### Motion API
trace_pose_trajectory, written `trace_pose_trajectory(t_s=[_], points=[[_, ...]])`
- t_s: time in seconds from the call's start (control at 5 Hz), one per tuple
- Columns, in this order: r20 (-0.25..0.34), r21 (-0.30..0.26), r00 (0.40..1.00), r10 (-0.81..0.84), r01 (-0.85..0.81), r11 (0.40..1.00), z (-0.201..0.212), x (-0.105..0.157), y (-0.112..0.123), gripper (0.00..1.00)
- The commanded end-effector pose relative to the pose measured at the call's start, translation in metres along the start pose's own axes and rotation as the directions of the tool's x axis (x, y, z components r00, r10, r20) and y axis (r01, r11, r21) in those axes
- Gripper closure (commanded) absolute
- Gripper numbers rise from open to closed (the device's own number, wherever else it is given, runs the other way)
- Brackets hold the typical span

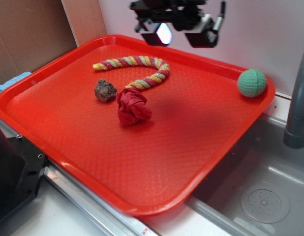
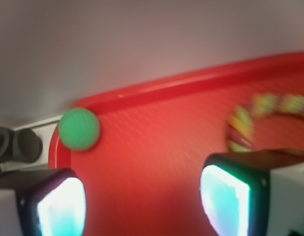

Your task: Grab the green ball.

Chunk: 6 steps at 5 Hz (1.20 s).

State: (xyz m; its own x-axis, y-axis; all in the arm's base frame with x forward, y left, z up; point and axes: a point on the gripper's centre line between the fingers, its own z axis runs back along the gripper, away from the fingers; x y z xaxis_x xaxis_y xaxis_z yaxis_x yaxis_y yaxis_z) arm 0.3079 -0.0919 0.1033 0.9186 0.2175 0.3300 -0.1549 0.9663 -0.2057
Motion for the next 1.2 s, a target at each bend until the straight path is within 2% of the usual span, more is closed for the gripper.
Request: trace_pose_trajectory(t_s=[0.0, 0.2, 0.4, 0.6, 0.8, 1.0], points=[[0.023, -0.004, 0.995, -0.100, 0.100, 0.995, -0.032, 0.043, -0.041, 0.00], [-0.009, -0.038, 0.986, -0.165, 0.165, 0.986, -0.047, 0.049, -0.051, 0.00], [-0.080, -0.048, 0.970, -0.231, 0.227, 0.973, -0.067, 0.050, -0.062, 0.00], [-0.141, -0.042, 0.952, -0.271, 0.268, 0.963, -0.080, 0.045, -0.065, 0.16], [-0.157, -0.035, 0.949, -0.274, 0.272, 0.962, -0.082, 0.041, -0.066, 1.00], [-0.145, -0.015, 0.961, -0.234, 0.234, 0.972, -0.078, 0.039, -0.063, 1.00]])
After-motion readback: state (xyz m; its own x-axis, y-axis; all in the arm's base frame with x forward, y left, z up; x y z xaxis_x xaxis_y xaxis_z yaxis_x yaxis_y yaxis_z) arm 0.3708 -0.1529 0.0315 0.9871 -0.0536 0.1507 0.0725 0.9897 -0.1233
